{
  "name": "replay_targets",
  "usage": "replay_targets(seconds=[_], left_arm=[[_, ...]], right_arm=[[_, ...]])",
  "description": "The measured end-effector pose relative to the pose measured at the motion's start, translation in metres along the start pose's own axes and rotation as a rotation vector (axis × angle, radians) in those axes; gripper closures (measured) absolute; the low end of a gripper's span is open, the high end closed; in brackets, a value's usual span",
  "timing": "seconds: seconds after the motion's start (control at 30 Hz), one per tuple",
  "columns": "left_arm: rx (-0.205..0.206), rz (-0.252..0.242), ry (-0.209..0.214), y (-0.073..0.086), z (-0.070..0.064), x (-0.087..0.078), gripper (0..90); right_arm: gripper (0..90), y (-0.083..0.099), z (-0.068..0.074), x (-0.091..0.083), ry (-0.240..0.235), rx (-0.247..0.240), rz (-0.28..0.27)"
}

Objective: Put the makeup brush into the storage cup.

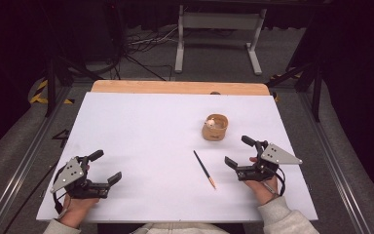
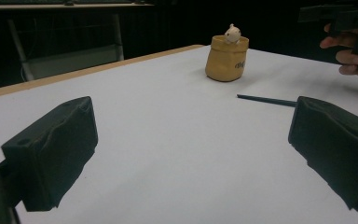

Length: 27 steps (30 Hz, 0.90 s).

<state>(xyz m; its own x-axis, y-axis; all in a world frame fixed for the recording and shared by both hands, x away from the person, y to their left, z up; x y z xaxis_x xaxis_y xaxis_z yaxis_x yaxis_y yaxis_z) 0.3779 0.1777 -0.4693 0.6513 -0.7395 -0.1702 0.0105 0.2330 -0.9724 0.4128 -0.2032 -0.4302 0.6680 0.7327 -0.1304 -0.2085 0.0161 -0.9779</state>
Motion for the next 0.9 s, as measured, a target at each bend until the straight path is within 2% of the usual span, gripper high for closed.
replay_targets(seconds=[0.13, 0.23, 0.3, 0.4, 0.53, 0.63, 0.7, 0.8, 0.9], left_arm=[[-0.002, 0.005, 0.001, 0.001, 0.000, 0.000, 2.1], [-0.015, 0.003, 0.016, 0.001, -0.001, 0.001, 2.2], [-0.013, 0.002, 0.021, 0.001, -0.002, 0.001, 2.2], [-0.011, -0.005, 0.030, -0.001, -0.003, 0.000, 2.2], [-0.008, -0.014, 0.050, -0.001, -0.005, 0.001, 1.7], [0.000, -0.014, 0.063, -0.002, -0.007, 0.000, 1.4], [-0.002, -0.023, 0.064, -0.003, -0.008, 0.001, 1.4], [0.004, -0.018, 0.064, -0.002, -0.007, 0.002, 1.3], [0.000, -0.006, 0.071, -0.001, -0.008, 0.002, 1.1]], right_arm=[[7.8, -0.006, 0.004, 0.002, -0.012, 0.013, 0.033], [11.6, -0.009, 0.008, 0.007, -0.025, 0.041, 0.088], [12.8, -0.009, 0.009, 0.009, -0.030, 0.042, 0.107], [14.9, -0.008, 0.016, 0.017, -0.040, 0.002, 0.174], [16.1, -0.007, 0.026, 0.026, -0.044, -0.047, 0.234], [17.0, -0.005, 0.031, 0.032, -0.041, -0.060, 0.293], [17.4, -0.005, 0.031, 0.032, -0.035, -0.061, 0.307], [17.7, -0.002, 0.028, 0.036, 0.000, -0.046, 0.399], [18.4, 0.001, 0.024, 0.037, 0.022, -0.048, 0.463]])
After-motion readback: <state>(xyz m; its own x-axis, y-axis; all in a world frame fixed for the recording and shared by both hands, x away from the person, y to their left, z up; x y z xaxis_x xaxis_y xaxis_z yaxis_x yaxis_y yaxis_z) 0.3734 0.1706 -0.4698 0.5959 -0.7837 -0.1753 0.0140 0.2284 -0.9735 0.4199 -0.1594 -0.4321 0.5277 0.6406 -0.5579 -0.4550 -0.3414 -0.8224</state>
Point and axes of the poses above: each handheld gripper's, and its own axes: x roughly forward along the jaws, y roughly out of its underside, z roughly to its left, the point moved 10 cm from there along x, roughly forward along the jaws, and after that the axes turned 11 degrees about x, right-handed, at the moved point
